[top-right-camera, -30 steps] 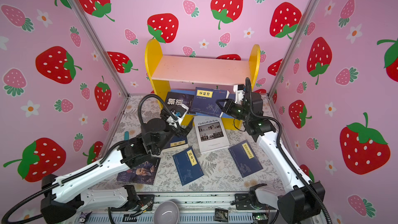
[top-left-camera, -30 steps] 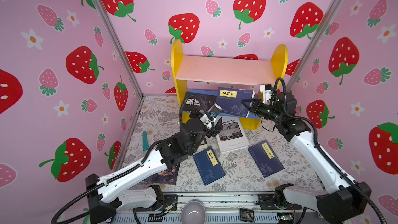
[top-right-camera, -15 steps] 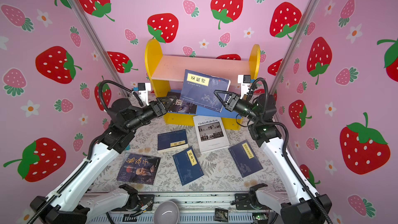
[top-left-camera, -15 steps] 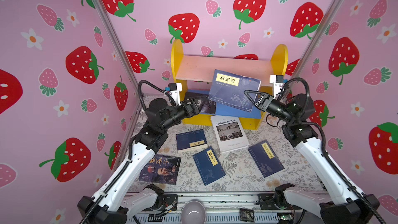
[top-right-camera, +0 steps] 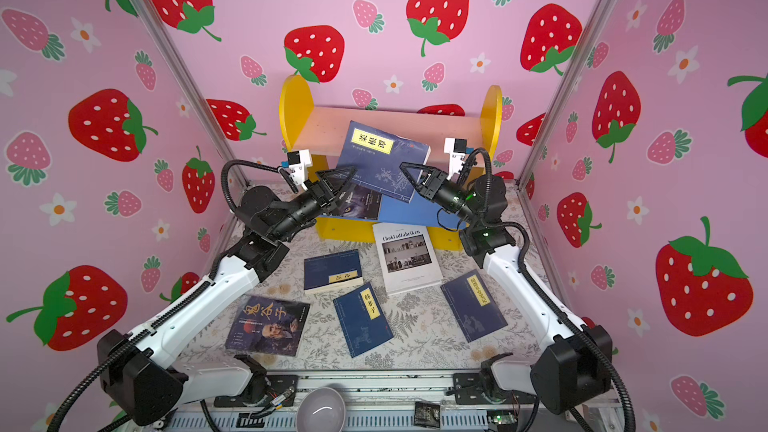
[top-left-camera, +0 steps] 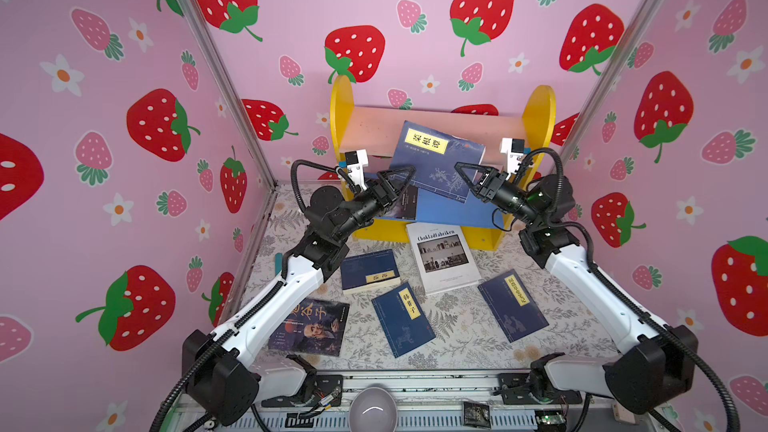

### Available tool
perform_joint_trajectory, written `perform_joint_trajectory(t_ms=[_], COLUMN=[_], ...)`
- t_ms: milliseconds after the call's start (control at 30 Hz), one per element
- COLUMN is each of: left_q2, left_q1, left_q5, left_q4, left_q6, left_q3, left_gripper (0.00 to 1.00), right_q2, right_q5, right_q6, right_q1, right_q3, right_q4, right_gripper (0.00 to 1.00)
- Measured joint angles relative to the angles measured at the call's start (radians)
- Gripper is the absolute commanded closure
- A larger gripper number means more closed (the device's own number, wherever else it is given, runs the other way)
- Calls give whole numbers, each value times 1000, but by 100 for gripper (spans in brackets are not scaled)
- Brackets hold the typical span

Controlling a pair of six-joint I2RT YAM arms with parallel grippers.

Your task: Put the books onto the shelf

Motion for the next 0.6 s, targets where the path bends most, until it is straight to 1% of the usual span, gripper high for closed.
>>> perform_joint_trajectory(t_ms=[67, 133, 233, 333, 367, 467, 500, 567, 600], left_q2=[14, 23, 26, 31, 34, 45, 50, 63, 68], left_q1=[0, -1, -5, -8, -8, -10, -10, -9, -8], left_q5=[-29, -65, -109, -163, -182, -237, -250, -275, -282], left_q4=[13, 15, 13, -9, -16, -35, -48, -77, -86], left_q6=[-6, -2, 12, 35, 55, 89, 98, 112, 123], left_q3=[0, 1, 9, 54, 78, 153, 180, 235, 252], left_gripper=[50, 56, 72, 80, 81, 82, 80, 57, 49], right_q2=[35, 66, 109, 163, 183, 233, 246, 269, 277], right_q5=[17, 31, 60, 96, 116, 167, 173, 173, 172], right_q6=[14, 20, 22, 7, -9, -51, -59, -59, -56], right_q1=[13, 23, 33, 50, 56, 77, 84, 93, 96], right_q3=[40, 76, 132, 220, 262, 368, 393, 426, 433], right_q4=[13, 19, 15, -19, -47, -122, -133, -134, -131], right_gripper=[100, 100, 100, 100, 100, 100, 100, 100, 100])
